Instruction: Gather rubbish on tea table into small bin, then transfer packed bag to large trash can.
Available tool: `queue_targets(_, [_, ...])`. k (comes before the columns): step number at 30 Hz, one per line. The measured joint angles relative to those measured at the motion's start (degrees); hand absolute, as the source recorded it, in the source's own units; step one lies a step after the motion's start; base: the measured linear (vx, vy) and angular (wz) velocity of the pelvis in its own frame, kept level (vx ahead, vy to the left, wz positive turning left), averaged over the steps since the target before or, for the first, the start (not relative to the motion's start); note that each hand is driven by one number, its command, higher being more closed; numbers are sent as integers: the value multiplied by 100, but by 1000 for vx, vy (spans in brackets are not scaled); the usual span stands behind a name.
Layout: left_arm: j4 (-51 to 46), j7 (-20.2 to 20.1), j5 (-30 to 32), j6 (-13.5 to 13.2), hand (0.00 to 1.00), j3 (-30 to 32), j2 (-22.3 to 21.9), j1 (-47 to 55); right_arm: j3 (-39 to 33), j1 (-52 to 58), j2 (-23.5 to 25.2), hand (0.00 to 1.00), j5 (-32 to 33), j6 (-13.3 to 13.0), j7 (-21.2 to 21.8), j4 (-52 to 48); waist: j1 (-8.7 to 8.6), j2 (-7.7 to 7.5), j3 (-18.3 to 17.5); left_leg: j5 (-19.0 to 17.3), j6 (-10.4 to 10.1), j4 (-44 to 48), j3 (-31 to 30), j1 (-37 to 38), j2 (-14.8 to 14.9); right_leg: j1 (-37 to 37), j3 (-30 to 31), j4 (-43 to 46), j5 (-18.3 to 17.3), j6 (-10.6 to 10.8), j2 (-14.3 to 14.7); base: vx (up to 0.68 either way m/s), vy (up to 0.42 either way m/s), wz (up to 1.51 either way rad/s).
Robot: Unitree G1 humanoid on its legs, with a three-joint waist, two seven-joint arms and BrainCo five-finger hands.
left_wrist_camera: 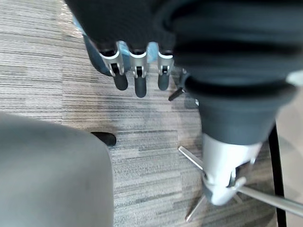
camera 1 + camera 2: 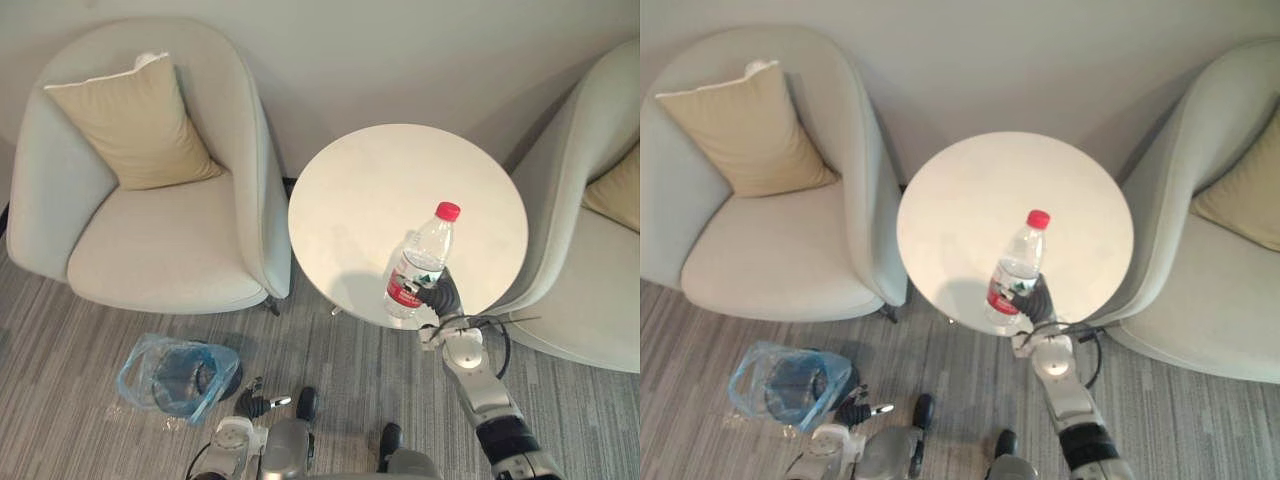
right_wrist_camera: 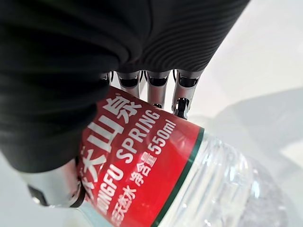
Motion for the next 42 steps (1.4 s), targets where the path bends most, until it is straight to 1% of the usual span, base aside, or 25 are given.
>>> queue_targets(3, [28,-8,72,1,0,-78,11,75,19,426,43,100,-16,-37,155,-382,-55,-33,-178,-3,-6,0,103,37,26,-14,129,-11,-2,31,9,-54,4,-20])
queue_targets(5, [113,-15,111,1,0,-176,27,128,32,722,47,100,-140,-70,264,-583,-144,-59,-368,-3,-6,-7,137,92,34,13,177,-12,4,40,12,-38,8,-8])
queue_targets(6, [113,-17,114,-1,0,-227,38,141,33,769,48,100,-176,-80,280,-625,-161,-62,-393,-3,-6,-7,146,110,36,29,189,-17,6,43,12,-24,12,-13])
queue_targets(8, [117,-76,117,-1,0,-275,41,161,32,922,47,100,-294,-89,303,-789,-173,-75,-436,-4,-6,-34,220,224,46,100,255,-32,12,52,12,-32,13,-16])
queue_targets(9, [163,-94,118,-1,0,-323,43,179,30,1036,51,100,-402,-112,313,-878,-177,-76,-536,-4,-7,-51,256,241,51,97,289,-47,24,67,12,-42,14,-18])
queue_targets(12, [222,-102,129,-2,0,-467,64,190,34,1279,51,100,-572,-157,327,-1065,-193,-87,-663,-3,-7,-89,296,313,53,137,372,-129,58,89,11,-31,17,-11])
queue_targets(19, [228,-104,164,-5,0,-556,59,221,35,1333,51,100,-828,-164,344,-1065,-224,-59,-719,-1,-5,-85,360,407,57,208,418,-150,95,100,11,-17,8,-5])
queue_targets(22, [258,-103,164,-5,0,-559,58,222,37,1375,50,100,-886,-166,352,-1065,-230,-56,-722,-1,-5,-82,304,509,42,398,365,-237,123,100,11,11,-5,11])
queue_targets(23, [327,-104,163,-11,0,-610,57,231,57,1401,45,100,-886,-170,362,-1065,-228,-31,-808,0,-5,-82,255,497,37,414,287,-245,122,99,11,-5,-12,13])
queue_targets(25, [332,-106,164,-10,0,-652,52,231,79,1394,34,100,-887,-181,361,-1065,-225,-5,-824,4,-8,-78,216,486,31,428,240,-246,122,99,11,-20,-18,17])
queue_targets(27, [333,-116,164,-20,0,-666,22,229,137,1368,14,100,-890,-184,329,-1065,-221,56,-806,55,-14,-32,24,361,-8,430,31,-234,118,99,10,-62,-34,54])
queue_targets(29, [318,-113,164,-30,0,-720,-37,180,169,1136,-168,100,-900,-184,241,-1052,-221,178,-755,253,-7,74,-180,-14,-3,260,-347,-2,41,60,5,-120,-47,101])
queue_targets(30, [255,-115,162,-35,0,-780,-63,136,174,845,-263,100,-912,-173,154,-1006,-211,274,-676,467,53,367,-145,-414,-64,104,-621,143,8,-1,7,-158,-35,115])
queue_targets(31, [157,-110,162,-38,0,-819,-109,133,168,628,-302,100,-952,-146,48,-985,-186,338,-623,670,111,490,-13,-642,-92,48,-793,151,7,-53,25,-176,-24,109])
queue_targets(32, [131,-106,164,-41,0,-845,-114,125,161,539,-316,100,-965,-142,12,-977,-187,351,-590,824,122,413,-13,-662,-118,11,-861,128,11,-102,26,-224,-3,103])
queue_targets(33, [107,-105,157,-34,0,-892,-124,72,153,214,-356,100,-1090,-129,-94,-949,-156,324,-516,901,233,303,302,-707,-81,-108,-1209,125,101,-184,-175,-258,13,97])
queue_targets(34, [106,-111,180,-31,0,-916,-151,34,154,-58,-379,100,-1138,-111,-171,-845,-152,342,-516,143,649,1294,1133,-831,127,-238,-1394,297,106,-194,-314,-238,9,87])
queue_targets(35, [110,-109,224,-30,0,-950,-158,34,155,-132,-405,100,-1141,-111,-191,-806,-173,338,-516,-46,653,1550,1393,-766,221,-237,-1441,325,109,-192,-377,-146,26,73])
queue_targets(36, [143,-102,354,-27,0,-996,-205,71,161,-243,-387,100,-1139,-110,-268,-755,-234,337,-520,-433,544,1838,2026,-406,579,-220,-1570,399,159,-183,-509,-94,92,79])
queue_targets(37, [162,-100,481,-26,0,-1034,-259,101,151,-243,-399,100,-1138,-109,-314,-757,-350,344,-526,-542,364,1762,2413,12,966,-225,-1772,436,198,-138,-600,-80,146,87])
queue_targets(38, [167,-99,528,-22,0,-1086,-269,107,130,-234,-405,100,-1138,-104,-327,-757,-407,350,-529,-549,310,1691,2488,129,1066,-236,-1854,458,208,-121,-628,-70,162,110])
queue_targets(39, [166,-105,613,-19,0,-1274,-298,154,37,-200,-419,100,-1137,-91,-362,-757,-519,421,-576,-412,123,1272,2542,415,1332,-284,-2140,488,260,-33,-656,-74,265,118])
queue_targets(40, [159,-105,680,-16,0,-1430,-359,155,-118,-167,-423,100,-1132,-59,-389,-753,-592,490,-613,-355,-310,572,2499,632,1290,-370,-2355,454,385,99,-668,-103,381,132])
queue_targets(41, [155,-106,704,-15,0,-1494,-370,147,-236,-125,-394,100,-1131,-38,-388,-737,-609,511,-633,-417,-411,251,2503,647,1213,-360,-2500,343,530,167,-694,-106,413,100])
queue_targets(42, [140,-105,715,-15,0,-1526,-364,129,-307,-86,-335,100,-1128,-32,-391,-704,-607,466,-609,-436,-516,75,2452,661,1156,-310,-2632,234,654,206,-723,-107,365,74])
